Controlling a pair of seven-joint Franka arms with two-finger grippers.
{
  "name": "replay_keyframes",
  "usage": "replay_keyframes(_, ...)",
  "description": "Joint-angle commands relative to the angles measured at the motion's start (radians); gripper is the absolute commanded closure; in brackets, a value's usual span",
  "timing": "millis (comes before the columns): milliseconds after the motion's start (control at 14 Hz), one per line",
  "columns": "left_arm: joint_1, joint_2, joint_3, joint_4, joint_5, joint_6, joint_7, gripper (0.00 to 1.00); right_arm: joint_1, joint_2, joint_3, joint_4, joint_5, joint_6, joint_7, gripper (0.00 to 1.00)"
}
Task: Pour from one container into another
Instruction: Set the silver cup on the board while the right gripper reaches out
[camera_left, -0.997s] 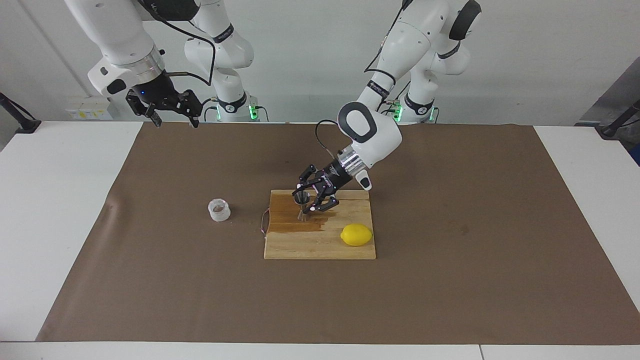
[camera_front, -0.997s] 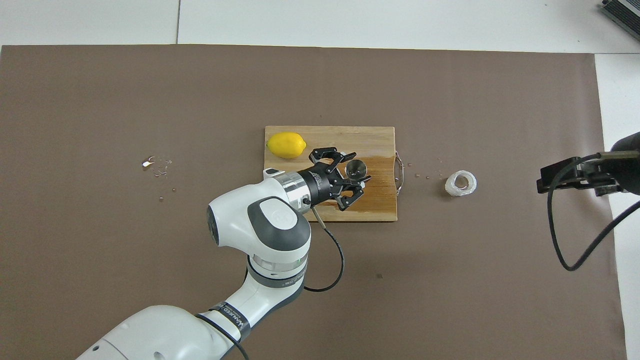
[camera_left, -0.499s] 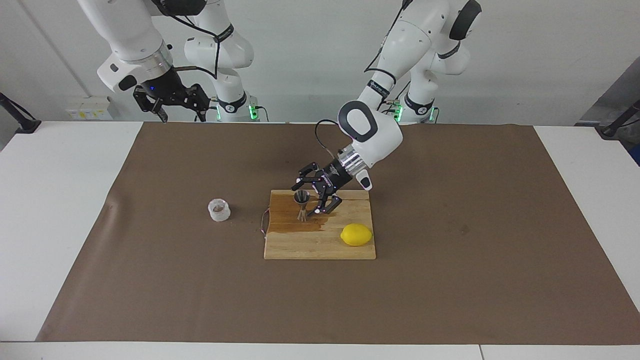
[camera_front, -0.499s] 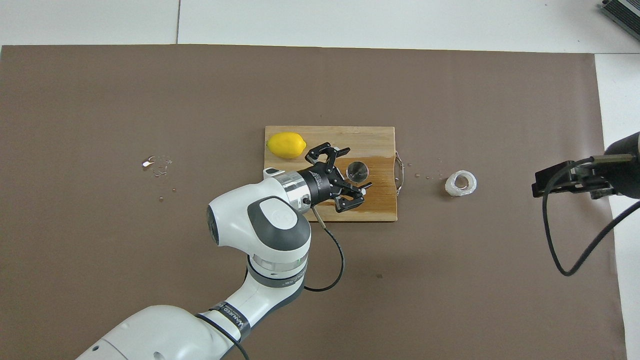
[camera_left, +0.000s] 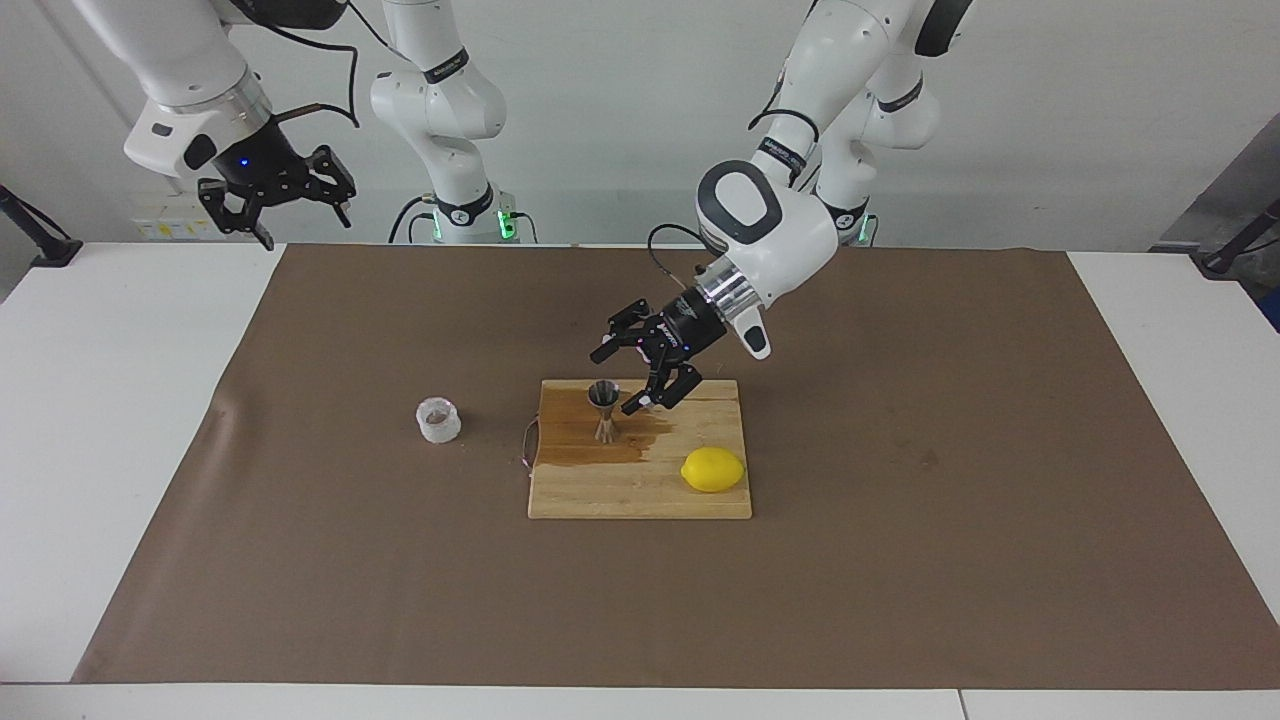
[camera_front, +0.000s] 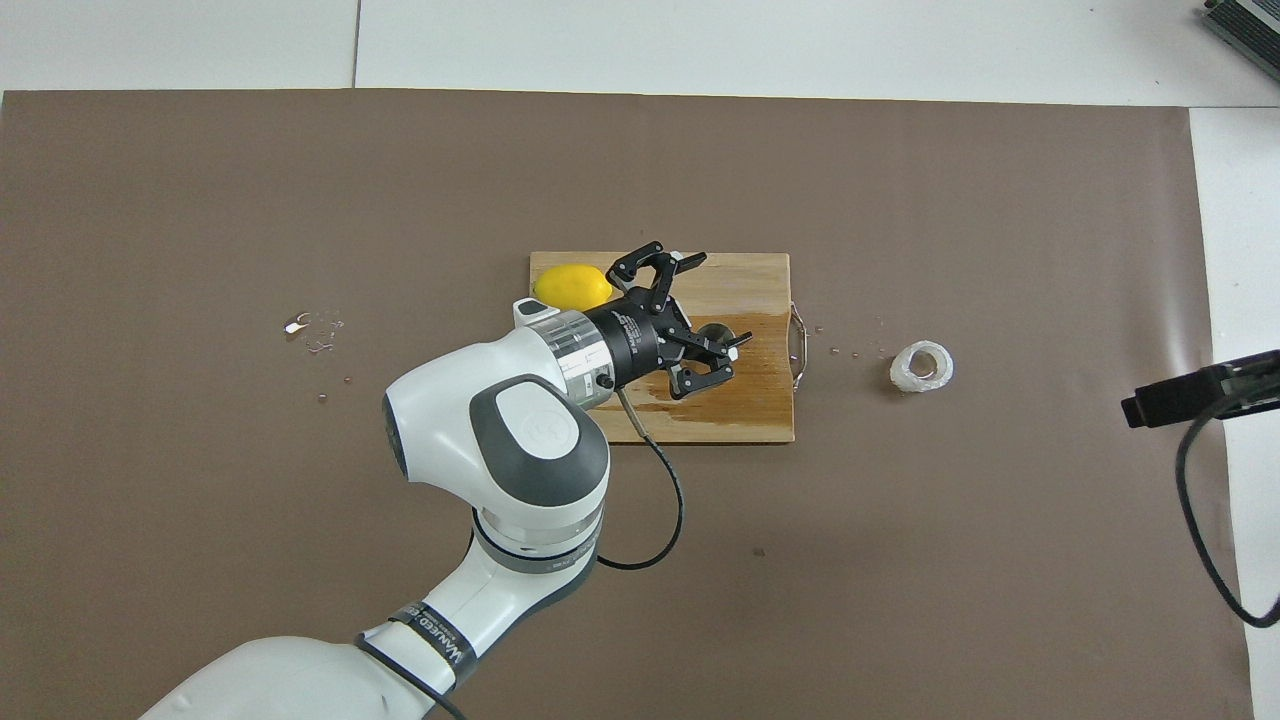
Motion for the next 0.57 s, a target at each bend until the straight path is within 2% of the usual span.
replay_keyframes(0, 0.062, -0.058, 0.004, -0.055, 0.106, -0.1, -0.009, 0.0, -0.06, -0.051, 0.007, -0.149, 0.024, 0.143, -0.345, 0.0)
replay_keyframes(142, 0.106, -0.081, 0.007, -0.066, 0.203, -0.19, -0.009, 0.0, -0.073, -0.054, 0.007, -0.222, 0.026, 0.266, -0.557, 0.0)
replay_keyframes(285, 0.157, -0.107, 0.008, -0.083, 0.308, -0.299, -0.009, 0.0, -0.079, -0.028, 0.007, -0.278, 0.062, 0.312, -0.677, 0.0)
replay_keyframes(356, 0.181, -0.115, 0.01, -0.084, 0.385, -0.36, -0.009, 0.0, -0.096, 0.013, 0.004, -0.289, 0.139, 0.327, -0.746, 0.0)
replay_keyframes(499, 0.214, -0.127, 0.01, -0.069, 0.631, -0.5, -0.009, 0.0, -0.132, 0.113, 0.005, -0.293, 0.26, 0.415, -0.946, 0.0)
